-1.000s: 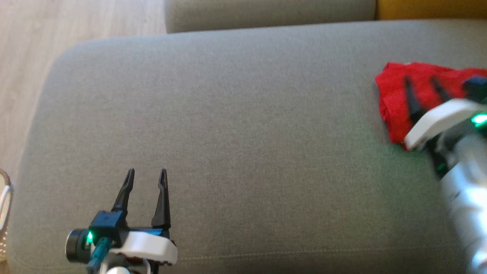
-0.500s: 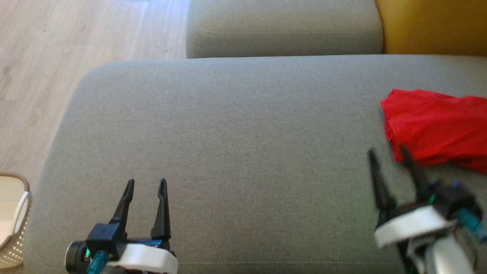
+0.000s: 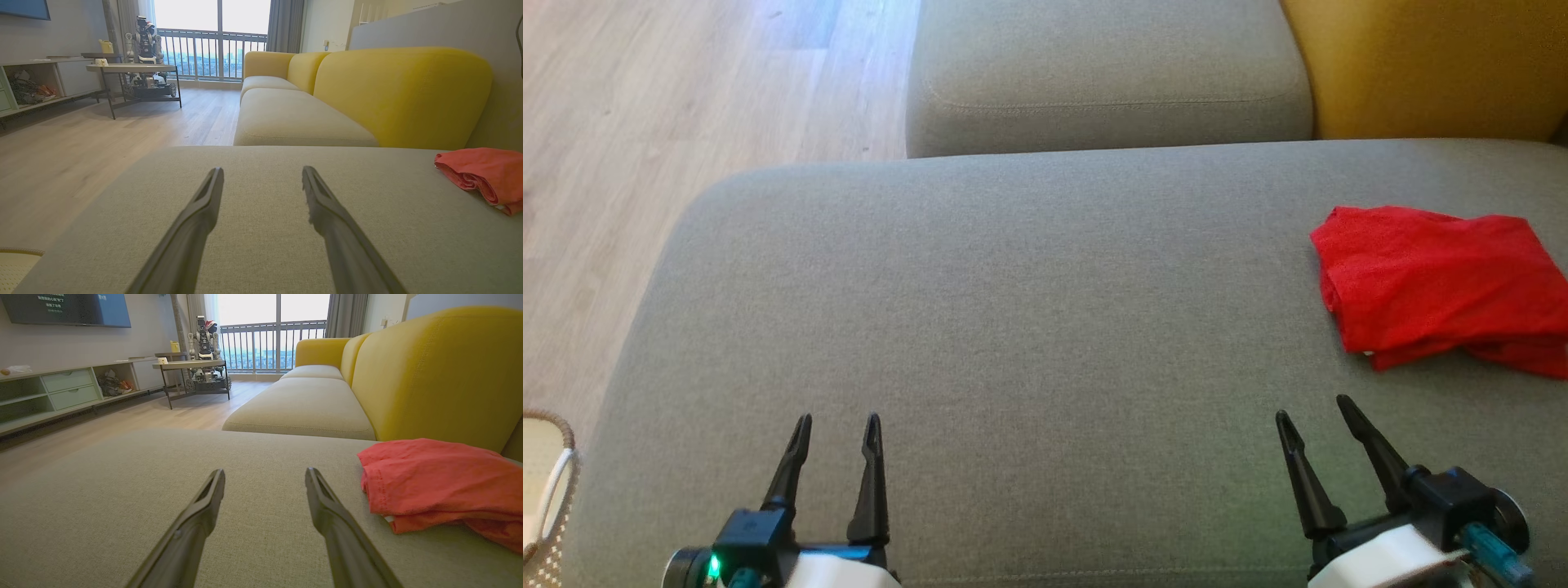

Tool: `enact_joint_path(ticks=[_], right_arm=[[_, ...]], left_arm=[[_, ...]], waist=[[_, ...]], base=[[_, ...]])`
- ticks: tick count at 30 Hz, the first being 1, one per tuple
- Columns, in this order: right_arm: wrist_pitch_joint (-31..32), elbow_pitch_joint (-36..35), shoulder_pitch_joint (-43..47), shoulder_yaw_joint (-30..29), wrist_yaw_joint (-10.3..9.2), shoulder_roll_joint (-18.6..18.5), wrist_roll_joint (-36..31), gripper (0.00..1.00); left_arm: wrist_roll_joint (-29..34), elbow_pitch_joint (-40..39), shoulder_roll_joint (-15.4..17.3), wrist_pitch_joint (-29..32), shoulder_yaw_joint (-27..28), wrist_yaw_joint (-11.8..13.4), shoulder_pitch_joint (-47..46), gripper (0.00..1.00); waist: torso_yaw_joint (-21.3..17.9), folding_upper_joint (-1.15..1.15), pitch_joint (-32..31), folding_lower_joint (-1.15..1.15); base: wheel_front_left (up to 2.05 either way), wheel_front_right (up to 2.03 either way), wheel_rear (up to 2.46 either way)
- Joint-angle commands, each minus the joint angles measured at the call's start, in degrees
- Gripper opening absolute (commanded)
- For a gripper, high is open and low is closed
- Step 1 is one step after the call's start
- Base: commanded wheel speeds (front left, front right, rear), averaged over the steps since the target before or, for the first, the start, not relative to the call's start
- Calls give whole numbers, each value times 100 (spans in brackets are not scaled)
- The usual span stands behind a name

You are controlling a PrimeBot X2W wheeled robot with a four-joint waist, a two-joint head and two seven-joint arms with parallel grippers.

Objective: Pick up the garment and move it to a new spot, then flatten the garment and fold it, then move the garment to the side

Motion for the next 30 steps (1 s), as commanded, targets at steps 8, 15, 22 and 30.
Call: enact_joint_path(ticks=[8, 15, 22, 30], right_arm=[[0, -15, -1, -75, 0, 0, 13, 0], [26, 419, 102, -60, 0, 5, 130, 0], [128, 437, 18, -71, 0, -16, 645, 0], [245, 463, -80, -86, 0, -35, 1229, 0]], left_arm=[[49, -8, 0, 0, -8, 42, 1, 0], [-67, 395, 3, 22, -24, 37, 131, 0], [-589, 435, 37, 107, 43, -29, 33, 0], [-1178, 529, 67, 208, 118, -123, -102, 0]], waist=[[-77, 0, 13, 1], [-86, 0, 24, 1], [-104, 0, 49, 1], [-125, 0, 77, 1]], base=[[0, 0, 0], [0, 0, 0], [0, 0, 0], [0, 0, 0]])
